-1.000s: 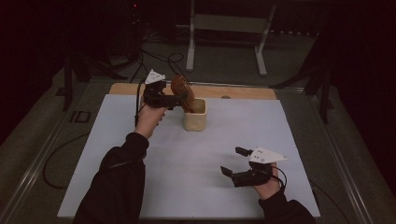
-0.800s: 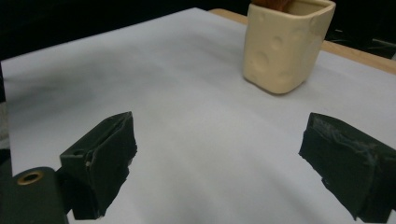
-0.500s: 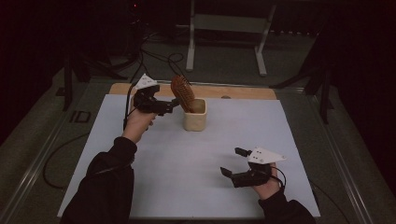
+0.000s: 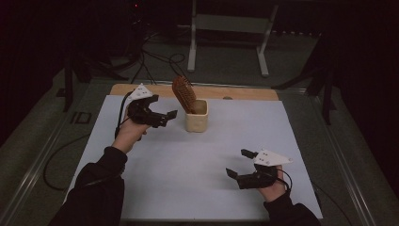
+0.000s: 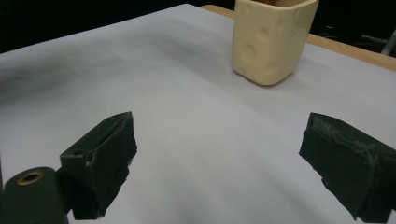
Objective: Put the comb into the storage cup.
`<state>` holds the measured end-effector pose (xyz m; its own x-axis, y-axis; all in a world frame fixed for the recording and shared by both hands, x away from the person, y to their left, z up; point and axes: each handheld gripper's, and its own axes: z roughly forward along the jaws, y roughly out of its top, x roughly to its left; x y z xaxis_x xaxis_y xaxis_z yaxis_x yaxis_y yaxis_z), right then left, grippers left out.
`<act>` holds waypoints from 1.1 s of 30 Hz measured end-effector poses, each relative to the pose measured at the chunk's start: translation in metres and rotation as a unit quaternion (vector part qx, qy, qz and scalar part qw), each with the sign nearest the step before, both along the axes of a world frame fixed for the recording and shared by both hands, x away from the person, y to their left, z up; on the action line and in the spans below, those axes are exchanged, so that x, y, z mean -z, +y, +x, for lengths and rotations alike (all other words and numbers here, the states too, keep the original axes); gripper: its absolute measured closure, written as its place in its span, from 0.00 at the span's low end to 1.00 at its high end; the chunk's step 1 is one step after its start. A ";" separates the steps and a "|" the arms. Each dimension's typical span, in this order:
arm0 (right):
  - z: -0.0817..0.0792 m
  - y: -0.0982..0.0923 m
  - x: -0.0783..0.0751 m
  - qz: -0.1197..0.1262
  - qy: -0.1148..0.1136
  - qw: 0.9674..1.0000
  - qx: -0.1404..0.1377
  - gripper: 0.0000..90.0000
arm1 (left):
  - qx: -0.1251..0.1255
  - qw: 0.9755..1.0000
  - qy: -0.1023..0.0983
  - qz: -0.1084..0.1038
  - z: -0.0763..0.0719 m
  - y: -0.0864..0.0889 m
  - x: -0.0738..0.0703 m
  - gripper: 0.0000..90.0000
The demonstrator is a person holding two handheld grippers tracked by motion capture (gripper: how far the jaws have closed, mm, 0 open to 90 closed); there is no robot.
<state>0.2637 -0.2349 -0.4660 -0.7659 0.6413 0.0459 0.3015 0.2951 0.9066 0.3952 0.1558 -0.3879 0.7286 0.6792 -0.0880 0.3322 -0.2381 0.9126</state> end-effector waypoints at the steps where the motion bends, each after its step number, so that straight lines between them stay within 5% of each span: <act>1: 0.000 0.000 0.000 0.002 0.000 1.000 0.001 0.11 | 0.001 1.000 0.000 0.000 -0.002 0.001 0.000 0.00; 17: -0.002 -0.007 0.001 0.000 -0.010 1.000 -0.004 0.11 | 0.041 0.999 -0.003 0.000 -0.033 0.017 0.006 0.00; 33: -0.004 -0.010 0.002 -0.006 -0.012 1.000 -0.013 0.11 | 0.027 1.000 -0.004 -0.003 -0.068 0.050 0.024 0.00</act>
<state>0.2597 -0.2450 -0.4680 -0.7829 0.6218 0.0203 0.2725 0.3135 0.9097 0.3268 0.2053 -0.4119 0.7645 0.6390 -0.0857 0.3112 -0.2493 0.9171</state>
